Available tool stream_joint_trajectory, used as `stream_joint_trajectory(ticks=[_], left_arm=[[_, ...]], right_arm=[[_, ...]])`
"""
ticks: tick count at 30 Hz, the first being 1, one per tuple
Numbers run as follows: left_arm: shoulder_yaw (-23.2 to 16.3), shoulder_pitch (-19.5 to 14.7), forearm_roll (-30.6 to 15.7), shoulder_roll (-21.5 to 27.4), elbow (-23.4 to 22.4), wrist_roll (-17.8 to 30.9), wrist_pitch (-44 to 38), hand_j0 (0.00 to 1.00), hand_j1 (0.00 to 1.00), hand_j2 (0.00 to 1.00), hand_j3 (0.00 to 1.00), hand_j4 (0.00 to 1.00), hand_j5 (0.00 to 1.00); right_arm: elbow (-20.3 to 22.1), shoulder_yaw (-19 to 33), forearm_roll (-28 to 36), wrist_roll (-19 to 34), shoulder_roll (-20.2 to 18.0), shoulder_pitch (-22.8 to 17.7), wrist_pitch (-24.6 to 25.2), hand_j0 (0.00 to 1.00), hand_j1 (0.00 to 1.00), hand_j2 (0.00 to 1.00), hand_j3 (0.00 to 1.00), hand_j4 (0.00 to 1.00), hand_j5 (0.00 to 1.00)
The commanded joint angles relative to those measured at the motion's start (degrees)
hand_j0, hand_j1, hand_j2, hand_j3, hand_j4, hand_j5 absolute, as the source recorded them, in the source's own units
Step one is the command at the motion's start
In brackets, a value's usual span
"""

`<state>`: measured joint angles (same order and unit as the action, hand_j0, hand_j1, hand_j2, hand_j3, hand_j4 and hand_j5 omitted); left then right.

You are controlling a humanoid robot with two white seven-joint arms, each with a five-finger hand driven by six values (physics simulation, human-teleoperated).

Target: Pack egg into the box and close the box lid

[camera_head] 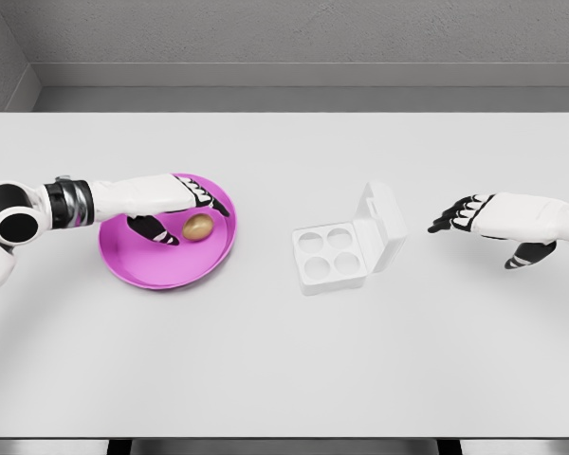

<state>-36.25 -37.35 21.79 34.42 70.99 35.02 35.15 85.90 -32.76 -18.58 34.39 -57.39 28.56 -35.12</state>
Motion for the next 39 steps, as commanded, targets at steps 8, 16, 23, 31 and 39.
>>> stream_joint_trajectory(ticks=[8, 16, 23, 31, 39], left_arm=[[0.0, 0.1, -0.3, -0.2, 0.0, 0.0, -0.2, 0.85, 0.85, 0.85, 0.85, 0.85, 0.85], [0.0, 0.6, -0.3, -0.6, 0.0, 0.0, -0.2, 0.85, 0.85, 0.85, 0.85, 0.85, 0.85], [0.0, 0.9, -0.3, -0.5, 0.1, 0.0, -0.2, 0.73, 0.73, 0.73, 0.73, 0.73, 0.73], [0.0, 1.1, -0.3, -0.4, 0.0, 0.0, -0.2, 0.64, 0.64, 0.64, 0.64, 0.64, 0.64], [0.0, 1.4, -0.4, -0.3, 0.0, 0.0, -0.2, 0.57, 0.57, 0.57, 0.57, 0.57, 0.57]], right_arm=[[0.1, 0.0, 0.3, 0.0, -0.1, 0.0, 0.1, 1.0, 1.0, 1.0, 1.0, 1.0, 1.0], [0.0, 0.1, 0.4, -0.1, -0.2, 0.0, 0.1, 1.0, 1.0, 1.0, 1.0, 1.0, 1.0], [0.0, 0.1, 0.4, -0.1, -0.2, 0.0, 0.1, 1.0, 1.0, 1.0, 1.0, 1.0, 1.0], [0.1, 0.1, 0.5, 0.0, -0.2, 0.0, 0.1, 1.0, 1.0, 1.0, 1.0, 1.0, 1.0], [0.1, 0.1, 0.5, 0.0, -0.2, 0.0, 0.1, 1.0, 1.0, 1.0, 1.0, 1.0, 1.0]])
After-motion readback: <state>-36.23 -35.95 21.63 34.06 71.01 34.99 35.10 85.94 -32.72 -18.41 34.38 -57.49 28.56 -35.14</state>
